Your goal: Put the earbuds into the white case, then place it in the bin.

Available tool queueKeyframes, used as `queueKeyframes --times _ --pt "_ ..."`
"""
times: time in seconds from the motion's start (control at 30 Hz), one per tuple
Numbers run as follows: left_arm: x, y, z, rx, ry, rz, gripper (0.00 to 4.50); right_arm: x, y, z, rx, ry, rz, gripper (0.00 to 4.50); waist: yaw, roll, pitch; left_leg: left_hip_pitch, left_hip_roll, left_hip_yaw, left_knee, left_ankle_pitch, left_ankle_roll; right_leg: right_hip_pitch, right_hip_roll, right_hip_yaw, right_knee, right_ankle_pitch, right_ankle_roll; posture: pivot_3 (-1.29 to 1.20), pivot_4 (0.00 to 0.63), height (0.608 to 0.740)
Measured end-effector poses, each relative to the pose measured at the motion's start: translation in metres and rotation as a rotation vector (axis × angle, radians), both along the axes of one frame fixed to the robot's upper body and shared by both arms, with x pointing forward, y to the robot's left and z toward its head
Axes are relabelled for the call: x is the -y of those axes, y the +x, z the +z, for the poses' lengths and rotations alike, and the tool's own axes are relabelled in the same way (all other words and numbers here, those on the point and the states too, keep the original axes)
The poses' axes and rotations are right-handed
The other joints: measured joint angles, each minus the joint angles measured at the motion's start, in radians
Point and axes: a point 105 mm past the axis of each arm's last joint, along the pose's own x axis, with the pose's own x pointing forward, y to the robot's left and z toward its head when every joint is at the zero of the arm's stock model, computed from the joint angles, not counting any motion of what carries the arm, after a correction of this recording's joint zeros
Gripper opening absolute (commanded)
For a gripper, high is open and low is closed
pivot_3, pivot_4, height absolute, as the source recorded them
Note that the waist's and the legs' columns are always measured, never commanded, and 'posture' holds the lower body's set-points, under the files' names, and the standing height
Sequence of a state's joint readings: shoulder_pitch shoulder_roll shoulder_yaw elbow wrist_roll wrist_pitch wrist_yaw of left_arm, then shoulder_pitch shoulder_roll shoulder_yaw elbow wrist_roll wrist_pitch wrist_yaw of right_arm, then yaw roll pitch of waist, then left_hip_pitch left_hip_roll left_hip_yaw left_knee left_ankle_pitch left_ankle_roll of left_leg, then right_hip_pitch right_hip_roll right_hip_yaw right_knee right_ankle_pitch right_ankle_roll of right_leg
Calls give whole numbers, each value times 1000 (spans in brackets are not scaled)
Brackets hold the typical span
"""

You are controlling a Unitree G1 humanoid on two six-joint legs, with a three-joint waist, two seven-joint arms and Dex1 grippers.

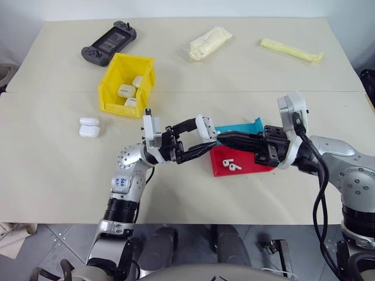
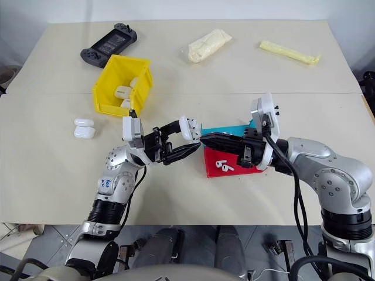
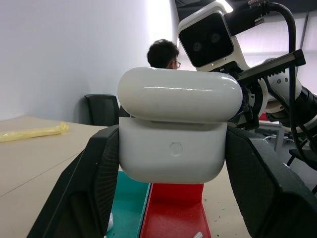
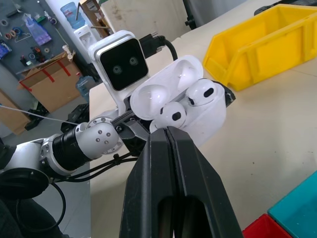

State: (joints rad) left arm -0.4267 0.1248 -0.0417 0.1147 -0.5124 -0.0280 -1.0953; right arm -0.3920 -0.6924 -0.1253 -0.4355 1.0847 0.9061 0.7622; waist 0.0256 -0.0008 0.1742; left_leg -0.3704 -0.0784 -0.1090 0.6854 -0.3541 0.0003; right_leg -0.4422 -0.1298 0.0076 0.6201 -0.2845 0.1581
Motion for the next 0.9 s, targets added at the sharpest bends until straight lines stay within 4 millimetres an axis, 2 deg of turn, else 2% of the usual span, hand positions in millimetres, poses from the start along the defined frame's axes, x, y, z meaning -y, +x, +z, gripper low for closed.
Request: queueKeyframes --times 0.23,0.4,0.5,0.57,0.67,0.7,0.8,0.9 --pt "0 -3 1 7 5 -4 2799 4 -2 -1 3 -11 10 25 1 0 0 0 0 0 0 0 0 0 0 0 0 0 0 0 150 740" --pt "-14 -5 -8 -7 77 -6 2799 43 -5 -22 -20 -119 -117 25 3 0 0 0 -1 0 0 0 0 0 0 0 0 0 0 0 150 740" --pt "-26 -6 -16 -23 139 -8 2799 61 -6 -20 28 -108 -195 25 -2 0 0 1 0 1 0 0 0 0 0 1 0 0 0 0 150 740" --pt "-29 -8 -23 -3 240 -16 2799 71 -10 -20 90 -118 -217 25 0 0 0 1 1 1 -1 0 0 0 1 0 0 0 0 0 150 740" --pt "-48 -6 -47 28 520 19 2799 87 -16 -42 96 -200 -263 25 0 0 0 2 0 2 -1 0 0 1 1 1 0 0 0 0 150 740" --pt "-51 -4 -49 23 545 33 2799 90 -16 -46 102 -222 -269 25 0 0 0 2 0 3 -1 0 1 0 0 1 0 0 0 0 150 740" --pt "-41 1 -41 33 531 34 2799 86 -15 -44 175 -256 -239 25 0 0 0 2 -1 2 -1 0 2 1 -1 1 0 0 1 0 150 740" --pt "-33 5 -38 51 560 36 2799 70 -11 -38 222 -237 -189 25 -1 0 0 2 0 2 -1 0 1 0 0 1 0 0 1 0 150 740"
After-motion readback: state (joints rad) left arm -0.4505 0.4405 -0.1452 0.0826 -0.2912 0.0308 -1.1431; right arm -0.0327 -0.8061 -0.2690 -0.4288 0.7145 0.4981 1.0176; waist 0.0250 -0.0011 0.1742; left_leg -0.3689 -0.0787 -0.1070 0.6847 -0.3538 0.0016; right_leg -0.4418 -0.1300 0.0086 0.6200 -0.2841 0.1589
